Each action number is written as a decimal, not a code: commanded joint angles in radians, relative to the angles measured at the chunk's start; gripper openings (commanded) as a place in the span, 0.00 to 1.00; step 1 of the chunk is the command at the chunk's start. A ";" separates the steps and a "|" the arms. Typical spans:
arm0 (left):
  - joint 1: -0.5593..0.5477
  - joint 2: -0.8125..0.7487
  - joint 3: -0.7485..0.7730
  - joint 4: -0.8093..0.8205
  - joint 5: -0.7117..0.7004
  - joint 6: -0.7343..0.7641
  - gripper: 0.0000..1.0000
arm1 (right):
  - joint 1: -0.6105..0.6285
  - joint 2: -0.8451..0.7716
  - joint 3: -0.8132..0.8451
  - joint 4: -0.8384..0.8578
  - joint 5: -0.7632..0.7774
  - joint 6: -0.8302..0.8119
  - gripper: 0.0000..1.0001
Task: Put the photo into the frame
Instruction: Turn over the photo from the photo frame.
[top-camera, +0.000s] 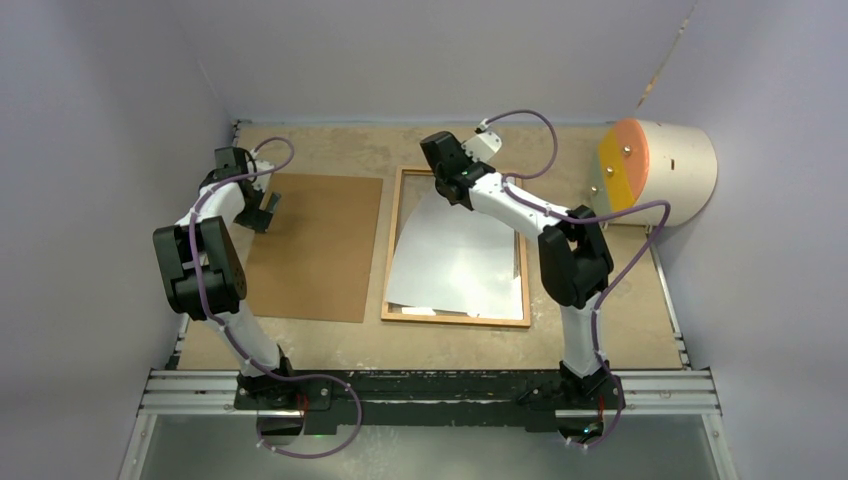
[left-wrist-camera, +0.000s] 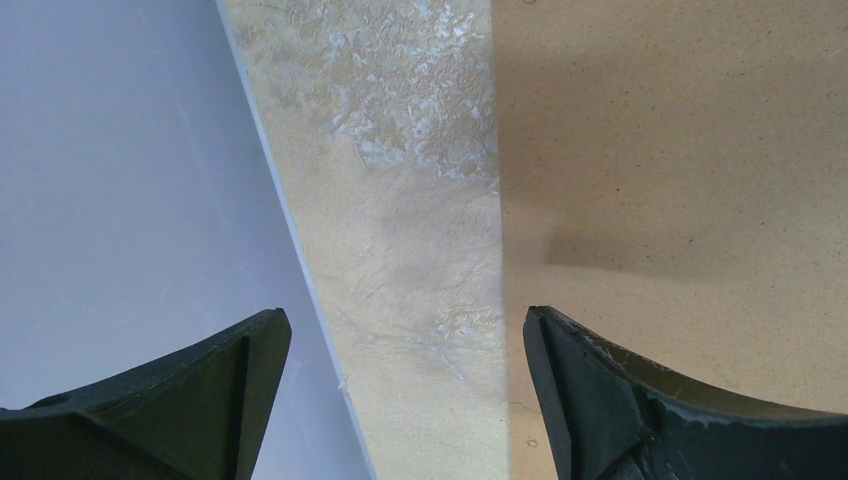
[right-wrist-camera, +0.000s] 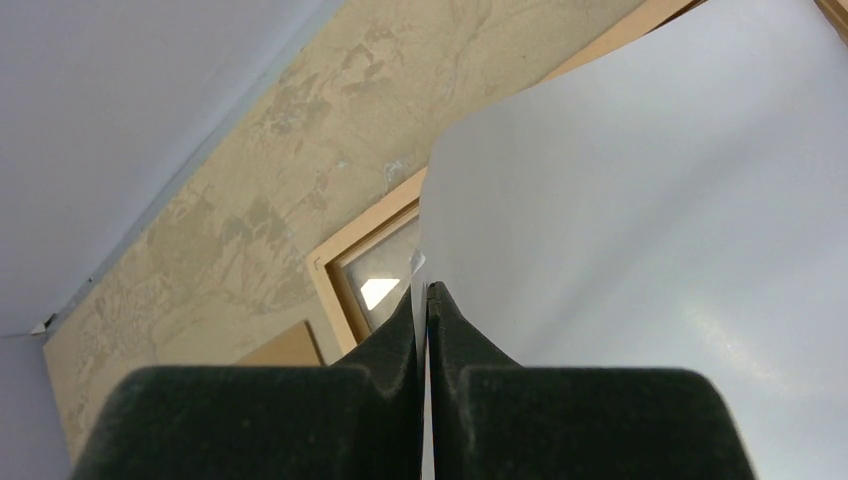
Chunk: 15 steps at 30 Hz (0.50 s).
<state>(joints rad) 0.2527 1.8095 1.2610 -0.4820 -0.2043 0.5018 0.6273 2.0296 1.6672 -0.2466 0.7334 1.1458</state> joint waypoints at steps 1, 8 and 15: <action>-0.004 -0.024 0.009 0.012 0.003 0.017 0.92 | -0.003 -0.020 -0.021 0.067 -0.007 -0.096 0.00; -0.004 -0.023 0.012 0.010 0.005 0.018 0.92 | -0.003 -0.017 -0.013 0.058 -0.022 -0.196 0.00; -0.004 -0.028 0.018 0.000 0.008 0.018 0.92 | -0.001 0.020 0.014 0.047 -0.126 -0.285 0.00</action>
<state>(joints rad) 0.2527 1.8095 1.2610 -0.4862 -0.2039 0.5098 0.6273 2.0300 1.6581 -0.2138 0.6582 0.9470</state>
